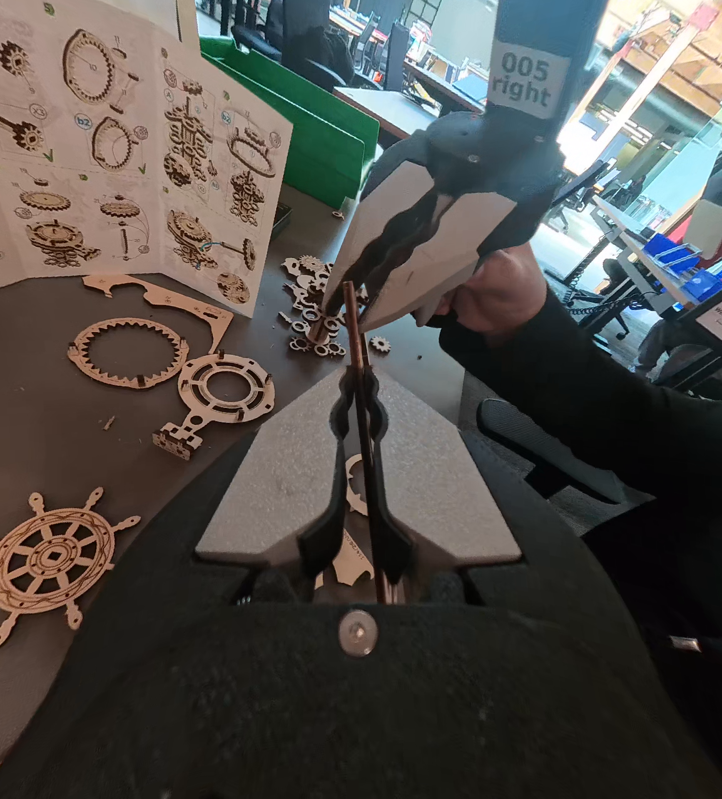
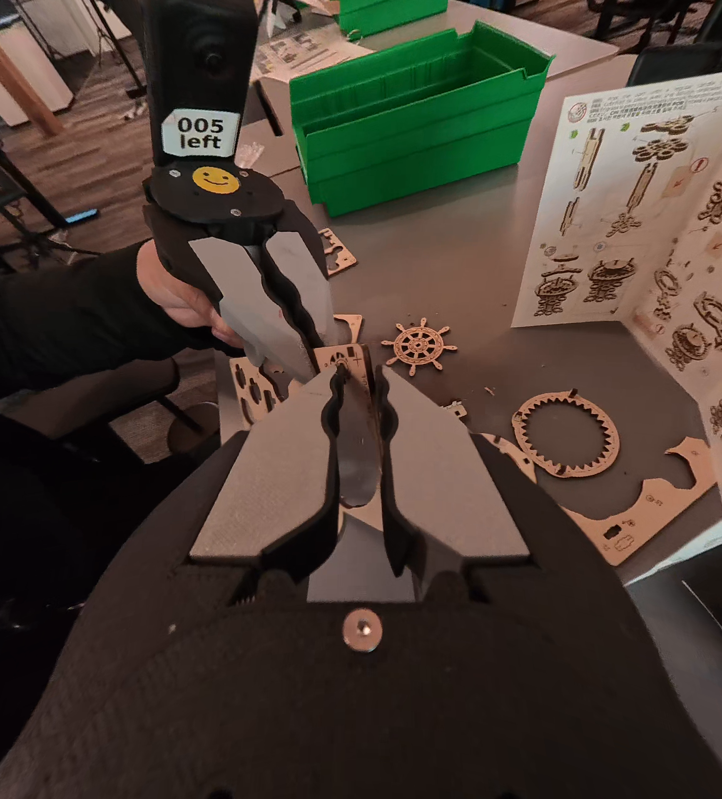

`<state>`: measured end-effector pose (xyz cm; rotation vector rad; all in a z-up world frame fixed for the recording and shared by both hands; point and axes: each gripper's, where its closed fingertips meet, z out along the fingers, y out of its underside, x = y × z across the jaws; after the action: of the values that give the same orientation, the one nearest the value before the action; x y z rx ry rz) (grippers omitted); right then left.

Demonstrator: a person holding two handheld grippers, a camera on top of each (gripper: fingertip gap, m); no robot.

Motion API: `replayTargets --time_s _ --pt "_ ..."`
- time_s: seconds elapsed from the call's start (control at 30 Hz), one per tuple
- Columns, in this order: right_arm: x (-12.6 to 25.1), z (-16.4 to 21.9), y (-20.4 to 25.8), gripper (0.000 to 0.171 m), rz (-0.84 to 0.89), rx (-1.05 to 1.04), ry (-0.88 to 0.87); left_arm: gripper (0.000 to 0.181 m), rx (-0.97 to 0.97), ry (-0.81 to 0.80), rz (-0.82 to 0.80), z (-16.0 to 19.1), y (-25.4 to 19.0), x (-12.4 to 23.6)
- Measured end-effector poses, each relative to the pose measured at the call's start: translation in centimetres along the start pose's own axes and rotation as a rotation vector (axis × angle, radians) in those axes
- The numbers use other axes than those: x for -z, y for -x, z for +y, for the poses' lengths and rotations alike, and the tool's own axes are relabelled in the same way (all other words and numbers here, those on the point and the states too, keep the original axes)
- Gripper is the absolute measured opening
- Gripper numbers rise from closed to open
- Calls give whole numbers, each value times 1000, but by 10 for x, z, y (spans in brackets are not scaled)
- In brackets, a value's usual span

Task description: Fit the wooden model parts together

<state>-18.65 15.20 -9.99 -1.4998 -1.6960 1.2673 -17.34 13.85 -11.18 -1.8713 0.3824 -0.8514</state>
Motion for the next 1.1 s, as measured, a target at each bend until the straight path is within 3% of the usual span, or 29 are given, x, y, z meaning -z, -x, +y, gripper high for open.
replayTargets --time_s 0.37,0.67,1.1 --pt "-3 7 5 17 -115 -12 174 1 -19 22 -17 0 -3 -6" --pt "6 0 1 9 -87 -6 125 0 -1 -3 -6 -6 -1 -3" --pt "3 3 0 11 -76 -13 95 1 9 5 -7 -3 -3 -5"
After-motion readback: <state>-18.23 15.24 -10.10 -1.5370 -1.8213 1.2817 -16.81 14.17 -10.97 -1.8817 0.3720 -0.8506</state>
